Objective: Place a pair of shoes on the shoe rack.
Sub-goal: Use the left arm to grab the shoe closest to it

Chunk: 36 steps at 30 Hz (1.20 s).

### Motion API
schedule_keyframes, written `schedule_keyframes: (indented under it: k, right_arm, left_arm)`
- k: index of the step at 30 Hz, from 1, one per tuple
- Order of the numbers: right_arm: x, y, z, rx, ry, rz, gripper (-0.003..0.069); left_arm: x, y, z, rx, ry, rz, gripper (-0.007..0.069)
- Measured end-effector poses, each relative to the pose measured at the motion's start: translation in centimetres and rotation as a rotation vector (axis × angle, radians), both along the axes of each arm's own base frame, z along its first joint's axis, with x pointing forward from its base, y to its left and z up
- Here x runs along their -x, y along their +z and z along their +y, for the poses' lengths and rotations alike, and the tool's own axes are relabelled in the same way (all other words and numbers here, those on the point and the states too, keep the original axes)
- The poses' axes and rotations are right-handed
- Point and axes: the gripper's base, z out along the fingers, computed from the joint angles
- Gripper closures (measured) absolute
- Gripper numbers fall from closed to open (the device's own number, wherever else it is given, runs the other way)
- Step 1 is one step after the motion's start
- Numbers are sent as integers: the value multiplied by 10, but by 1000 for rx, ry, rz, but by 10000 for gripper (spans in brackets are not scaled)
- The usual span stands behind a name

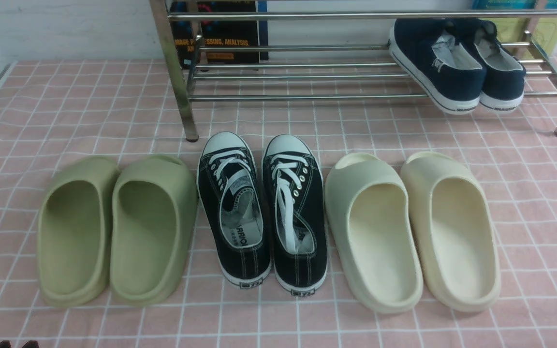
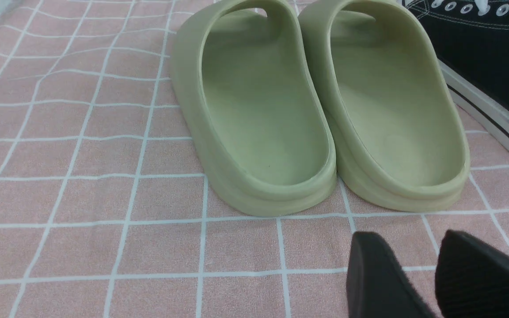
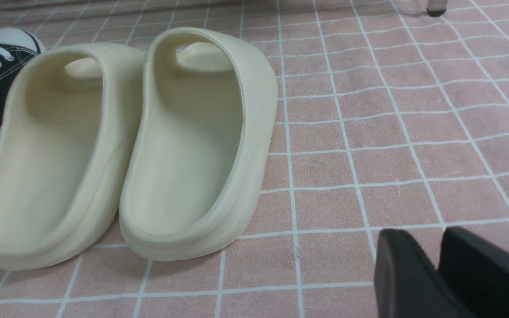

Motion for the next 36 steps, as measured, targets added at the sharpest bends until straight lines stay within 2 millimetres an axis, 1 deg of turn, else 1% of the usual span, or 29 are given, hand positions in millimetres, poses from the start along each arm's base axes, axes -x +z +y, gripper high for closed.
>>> schedule_keyframes:
  k: [18, 36]
  right_arm:
    - [0, 0, 0, 0, 0, 0, 502]
    - [0, 0, 0, 0, 0, 0, 473]
  left_arm:
    - [0, 0, 0, -1, 0, 0, 385]
    - [0, 0, 0, -11, 1, -1, 385]
